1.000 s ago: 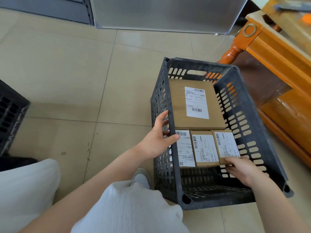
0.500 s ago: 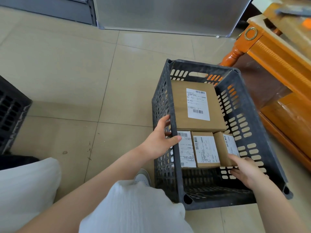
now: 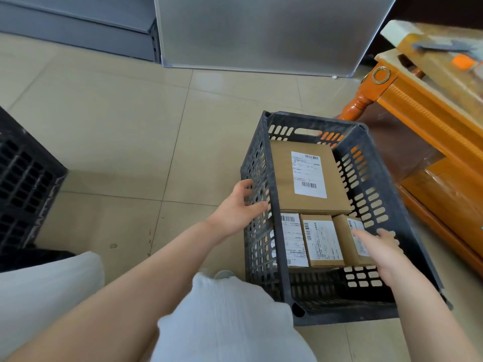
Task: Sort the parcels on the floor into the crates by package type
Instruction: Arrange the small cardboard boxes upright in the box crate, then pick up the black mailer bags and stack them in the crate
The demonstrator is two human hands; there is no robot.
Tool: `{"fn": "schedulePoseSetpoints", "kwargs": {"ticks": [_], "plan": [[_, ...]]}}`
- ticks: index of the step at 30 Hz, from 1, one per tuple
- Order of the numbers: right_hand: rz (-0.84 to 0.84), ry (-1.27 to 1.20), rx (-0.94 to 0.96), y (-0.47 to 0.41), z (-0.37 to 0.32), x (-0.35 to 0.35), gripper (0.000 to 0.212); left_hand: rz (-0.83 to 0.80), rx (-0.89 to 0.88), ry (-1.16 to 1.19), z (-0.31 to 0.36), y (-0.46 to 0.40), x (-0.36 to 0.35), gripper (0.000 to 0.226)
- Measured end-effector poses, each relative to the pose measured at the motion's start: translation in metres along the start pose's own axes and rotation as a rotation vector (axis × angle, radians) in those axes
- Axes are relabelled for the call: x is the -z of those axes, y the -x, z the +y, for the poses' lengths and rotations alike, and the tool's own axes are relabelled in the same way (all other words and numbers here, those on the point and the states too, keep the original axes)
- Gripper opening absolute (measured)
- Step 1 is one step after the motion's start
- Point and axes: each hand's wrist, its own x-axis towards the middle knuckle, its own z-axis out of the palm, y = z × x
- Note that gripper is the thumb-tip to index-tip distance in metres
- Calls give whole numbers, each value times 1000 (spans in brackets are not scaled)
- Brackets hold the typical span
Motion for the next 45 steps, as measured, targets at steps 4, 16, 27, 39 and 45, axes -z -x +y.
{"fn": "schedulePoseSetpoints", "kwargs": {"ticks": [4,16,27,39,45], "plan": [[-79,-3,146,32,-40,-15,81,24,16,-44,20,3,22,69],[-475,31,652,138,-149,-118,64,-59,8,-484,87,-2,161,50],[-704,350,668,150,-144,-249,64,98,258,-695,-41,13,279,44],[-742,432,406,111,-64,-322,54,-14,631,-1071,-226,58,303,57],[-740,345,324,94,-44,-341,47,-98,622,-1323,-260,64,305,53]]}}
